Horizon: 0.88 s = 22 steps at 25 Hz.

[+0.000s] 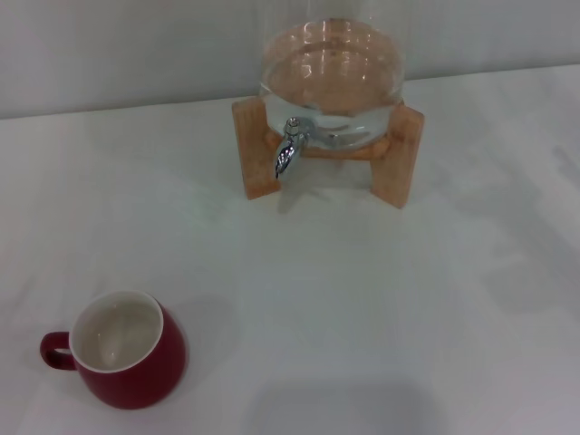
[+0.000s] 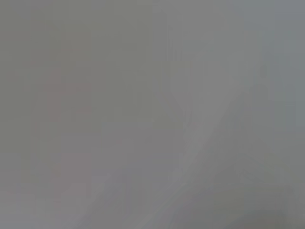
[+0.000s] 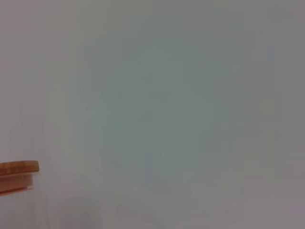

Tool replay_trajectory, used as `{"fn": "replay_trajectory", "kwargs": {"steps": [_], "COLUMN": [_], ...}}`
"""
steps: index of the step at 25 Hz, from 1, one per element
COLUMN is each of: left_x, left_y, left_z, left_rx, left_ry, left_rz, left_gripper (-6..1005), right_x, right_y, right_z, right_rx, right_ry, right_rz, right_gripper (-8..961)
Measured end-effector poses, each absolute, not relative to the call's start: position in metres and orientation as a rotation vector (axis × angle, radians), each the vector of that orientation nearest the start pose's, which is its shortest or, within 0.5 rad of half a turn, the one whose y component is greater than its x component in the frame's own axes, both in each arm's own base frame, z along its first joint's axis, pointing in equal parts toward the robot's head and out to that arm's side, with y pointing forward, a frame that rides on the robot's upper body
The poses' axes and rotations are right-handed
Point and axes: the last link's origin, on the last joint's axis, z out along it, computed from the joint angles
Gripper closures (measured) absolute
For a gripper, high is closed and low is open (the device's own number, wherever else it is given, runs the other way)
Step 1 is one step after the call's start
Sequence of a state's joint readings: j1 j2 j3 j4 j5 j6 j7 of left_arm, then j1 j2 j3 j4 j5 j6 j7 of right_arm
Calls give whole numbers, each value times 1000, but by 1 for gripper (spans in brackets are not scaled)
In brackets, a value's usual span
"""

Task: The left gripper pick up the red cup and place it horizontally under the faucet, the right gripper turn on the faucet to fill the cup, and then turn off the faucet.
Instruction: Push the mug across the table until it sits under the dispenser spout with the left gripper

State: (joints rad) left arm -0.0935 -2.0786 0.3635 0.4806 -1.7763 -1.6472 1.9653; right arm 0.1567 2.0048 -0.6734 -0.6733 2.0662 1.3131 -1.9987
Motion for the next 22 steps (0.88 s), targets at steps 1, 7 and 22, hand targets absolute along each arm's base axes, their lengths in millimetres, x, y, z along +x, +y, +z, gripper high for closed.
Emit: {"fn": "replay_trajectory", "kwargs": {"steps": [1,7,22], "left_x": [-377,-378,-372], "left_y": [209,209,211], "left_z": [89,87,25], "left_rx": [-1642,-1646,-1681], "left_ry": [-790,-766,-613], "left_rz": [-1164,-1141,-950], "left_gripper": [169,170,169], "right_x": [365,365,363], "right_y": [284,284,289], "right_z": [146,146,146], "right_rx": [-1633,-1633,-1635], "right_ry": [610,610,599], "right_rz": [972,972,971], "right_gripper": [155,155,155]}}
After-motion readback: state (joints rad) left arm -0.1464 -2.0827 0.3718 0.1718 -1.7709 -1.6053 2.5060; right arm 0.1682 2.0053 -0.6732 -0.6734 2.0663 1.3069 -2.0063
